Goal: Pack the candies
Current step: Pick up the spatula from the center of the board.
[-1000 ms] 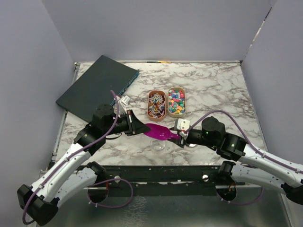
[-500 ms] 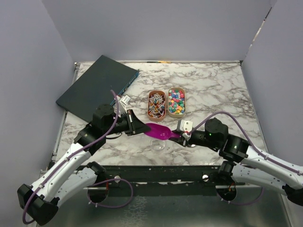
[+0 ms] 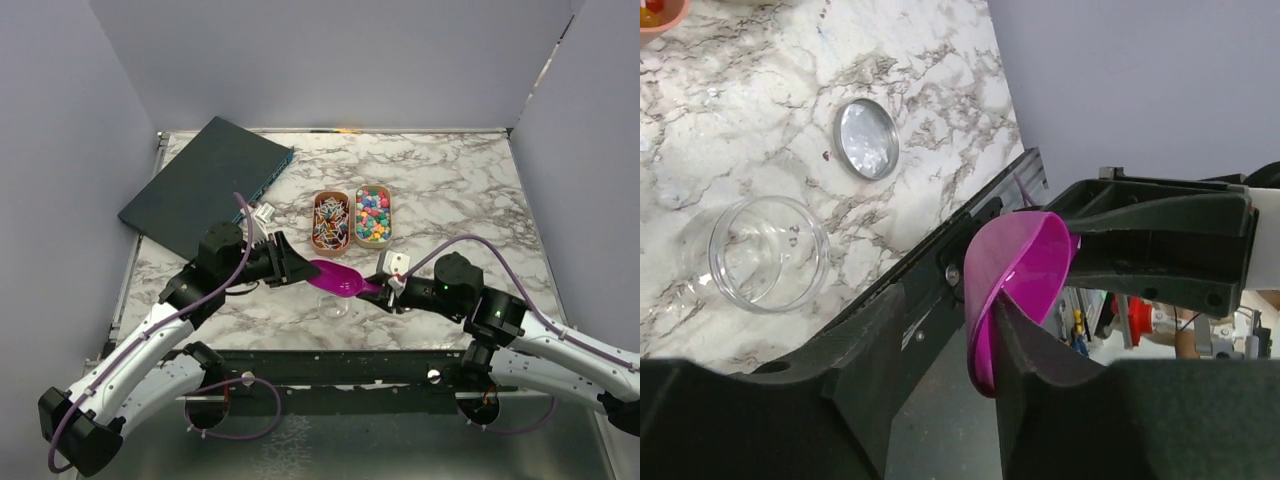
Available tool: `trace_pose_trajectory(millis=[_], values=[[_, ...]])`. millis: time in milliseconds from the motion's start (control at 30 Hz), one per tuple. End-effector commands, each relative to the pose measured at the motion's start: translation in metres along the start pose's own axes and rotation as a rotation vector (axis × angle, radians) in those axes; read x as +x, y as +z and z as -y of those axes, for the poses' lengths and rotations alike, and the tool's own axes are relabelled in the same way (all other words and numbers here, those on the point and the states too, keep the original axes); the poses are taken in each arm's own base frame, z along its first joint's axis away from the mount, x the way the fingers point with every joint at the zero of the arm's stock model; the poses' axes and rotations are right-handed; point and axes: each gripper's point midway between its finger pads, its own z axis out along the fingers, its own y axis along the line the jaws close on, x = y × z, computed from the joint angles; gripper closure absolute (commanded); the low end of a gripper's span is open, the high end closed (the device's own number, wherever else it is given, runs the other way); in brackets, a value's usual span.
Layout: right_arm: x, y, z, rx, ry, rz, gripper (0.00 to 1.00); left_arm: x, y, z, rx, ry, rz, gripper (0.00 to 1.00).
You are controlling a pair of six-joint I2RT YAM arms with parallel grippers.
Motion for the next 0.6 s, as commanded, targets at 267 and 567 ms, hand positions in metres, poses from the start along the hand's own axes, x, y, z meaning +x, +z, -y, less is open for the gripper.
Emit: trace_pose_trajectory(millis=[267, 567], values=[[0.001, 0.002, 0.024, 0.136, 0.101, -0.099, 0.99, -0.039, -0.018, -0.027, -0.210, 0.130, 0.220, 0.26], [0.026, 0.003, 0.047, 0.284, 0.189, -0.310, 0.99, -0.093, -0.059, -0.035, -0.452, 0.325, 0.426, 0.10]])
